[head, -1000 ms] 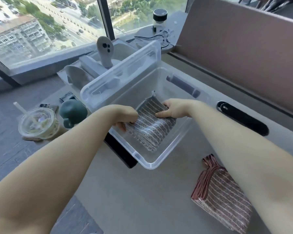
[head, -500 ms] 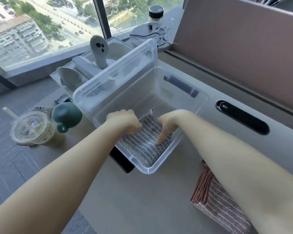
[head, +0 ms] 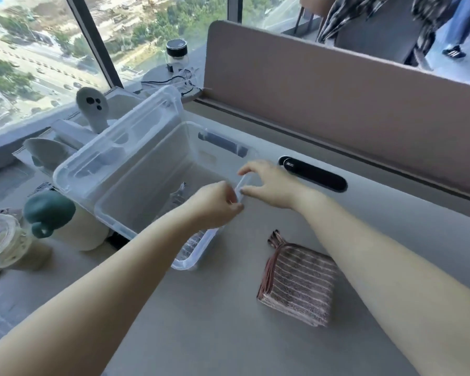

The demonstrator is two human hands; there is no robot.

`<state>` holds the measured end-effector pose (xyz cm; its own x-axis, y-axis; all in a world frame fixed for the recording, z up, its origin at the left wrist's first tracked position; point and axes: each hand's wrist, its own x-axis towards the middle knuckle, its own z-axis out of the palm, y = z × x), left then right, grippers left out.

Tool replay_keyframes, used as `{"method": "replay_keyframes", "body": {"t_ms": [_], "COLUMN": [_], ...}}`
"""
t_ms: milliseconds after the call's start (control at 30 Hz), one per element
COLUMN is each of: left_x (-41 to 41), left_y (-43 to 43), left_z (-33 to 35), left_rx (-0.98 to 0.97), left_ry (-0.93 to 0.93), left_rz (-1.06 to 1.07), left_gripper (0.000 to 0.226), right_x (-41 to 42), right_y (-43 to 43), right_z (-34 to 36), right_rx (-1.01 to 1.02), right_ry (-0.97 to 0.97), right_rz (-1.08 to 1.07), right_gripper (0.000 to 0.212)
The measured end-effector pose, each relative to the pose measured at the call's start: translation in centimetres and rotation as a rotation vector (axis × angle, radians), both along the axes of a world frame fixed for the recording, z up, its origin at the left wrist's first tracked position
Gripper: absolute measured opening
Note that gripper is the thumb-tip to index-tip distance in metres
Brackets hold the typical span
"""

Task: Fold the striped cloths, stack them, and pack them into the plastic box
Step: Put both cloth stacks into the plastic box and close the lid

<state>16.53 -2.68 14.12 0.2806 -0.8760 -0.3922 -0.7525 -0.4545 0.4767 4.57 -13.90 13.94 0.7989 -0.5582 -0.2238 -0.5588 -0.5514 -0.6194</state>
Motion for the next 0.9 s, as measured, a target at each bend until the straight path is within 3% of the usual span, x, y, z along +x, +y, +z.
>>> {"method": "replay_keyframes", "body": {"t_ms": [100, 233, 300, 367, 433, 600, 733, 833, 900], "left_x": [-6.0, -9.7, -10.3, -10.5, -10.6, -11.0, -11.1, -10.9, -10.4], "left_y": [-0.7, -0.4, 0.0, 0.1, 0.3, 1.1, 2.0, 2.3, 2.0], "left_z": [0.1, -4.4, -6.5, -8.3, -9.4, -10.9, -10.6, -9.3, -7.2], "left_rx": [0.092, 0.364, 0.432, 0.479, 0.488, 0.475, 0.448, 0.398, 0.302], "left_ry": [0.297, 0.403, 0.465, 0.557, 0.647, 0.769, 0.993, 1.12, 1.173], "left_rz": [-0.022, 0.009, 0.113, 0.227, 0.338, 0.475, 0.524, 0.524, 0.461], "left_gripper": [0.04, 0.033, 0.05, 0.083, 0.093, 0.057, 0.071, 0.071, 0.063], "right_x": [-7.4, -15.2, -17.4, -18.8, -19.6, -19.3, -19.1, -19.0, -18.7], "right_y": [-0.1, 1.1, 2.1, 3.1, 4.1, 6.2, 6.4, 5.3, 4.0], "right_z": [-1.2, -4.5, -6.2, -7.6, -8.8, -10.2, -9.9, -7.5, -4.4], "right_rx": [0.05, 0.235, 0.375, 0.606, 0.742, 0.835, 0.953, 1.05, 1.09], "right_ry": [-0.018, 0.164, 0.261, 0.276, 0.267, 0.119, 0.06, -0.057, -0.132], "right_rz": [-0.236, -0.494, -0.612, -0.736, -0.741, -0.74, -0.816, -0.748, -0.653], "right_gripper": [0.036, 0.054, 0.069, 0.075, 0.075, 0.046, 0.056, 0.027, 0.029]}}
